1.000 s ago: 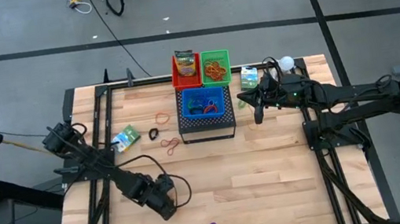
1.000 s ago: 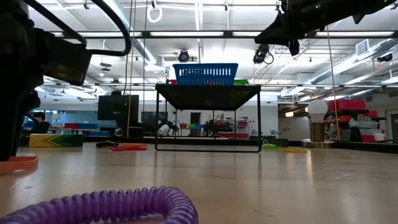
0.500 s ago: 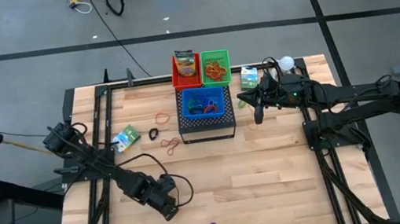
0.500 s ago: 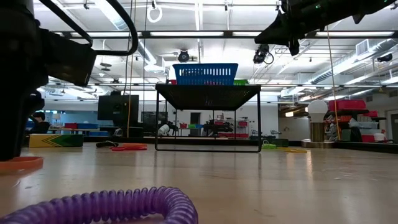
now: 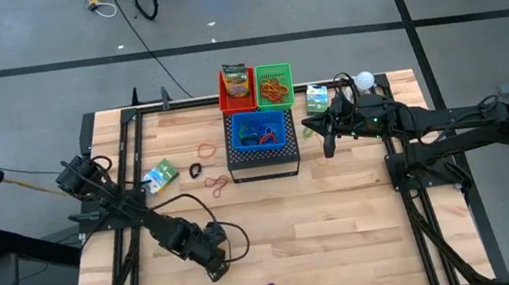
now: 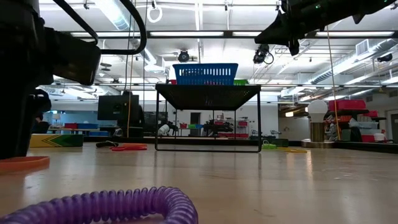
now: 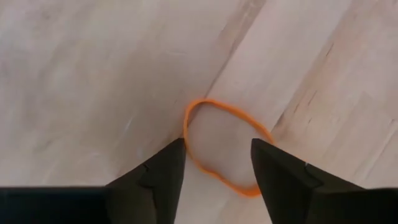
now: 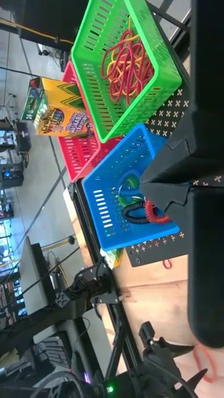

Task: Pick & Place Office Desk Supplies
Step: Put the orange rubber band into the green bin on the shelf

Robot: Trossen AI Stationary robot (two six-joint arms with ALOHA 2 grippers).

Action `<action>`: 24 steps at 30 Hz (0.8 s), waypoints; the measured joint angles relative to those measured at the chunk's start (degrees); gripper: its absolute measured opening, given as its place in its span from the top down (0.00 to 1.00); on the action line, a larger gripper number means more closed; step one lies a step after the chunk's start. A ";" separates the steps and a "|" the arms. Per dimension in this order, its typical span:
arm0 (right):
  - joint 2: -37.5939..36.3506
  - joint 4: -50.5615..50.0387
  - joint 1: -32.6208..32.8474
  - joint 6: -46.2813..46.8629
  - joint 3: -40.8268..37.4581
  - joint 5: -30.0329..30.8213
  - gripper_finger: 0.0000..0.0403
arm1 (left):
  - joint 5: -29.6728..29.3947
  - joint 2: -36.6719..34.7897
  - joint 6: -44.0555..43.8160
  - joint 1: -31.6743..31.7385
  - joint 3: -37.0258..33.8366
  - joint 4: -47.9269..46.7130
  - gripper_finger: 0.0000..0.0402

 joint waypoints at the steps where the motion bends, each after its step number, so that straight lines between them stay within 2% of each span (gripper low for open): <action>1: 0.00 0.00 0.00 0.00 0.00 -0.01 0.97 | -0.30 0.00 0.33 -0.02 0.41 -0.90 0.50; 4: 0.00 0.00 0.00 0.00 0.00 0.00 0.97 | -1.01 0.14 1.69 -0.07 1.57 -3.51 0.50; 6: 0.00 0.00 0.00 0.00 0.00 0.00 0.97 | -1.27 0.14 2.03 0.02 1.62 -4.17 0.54; 17: 0.00 -0.03 0.00 -1.04 0.00 0.03 0.97 | -3.82 0.11 2.45 -0.03 1.53 -6.57 0.96; 21: 0.00 -0.08 0.00 -1.57 0.00 0.05 0.97 | -3.74 -0.79 6.77 0.01 1.44 -7.39 0.99; 24: 0.00 -0.84 0.00 -1.52 0.00 0.03 0.97 | -6.93 -3.80 9.69 0.53 1.16 -9.87 0.99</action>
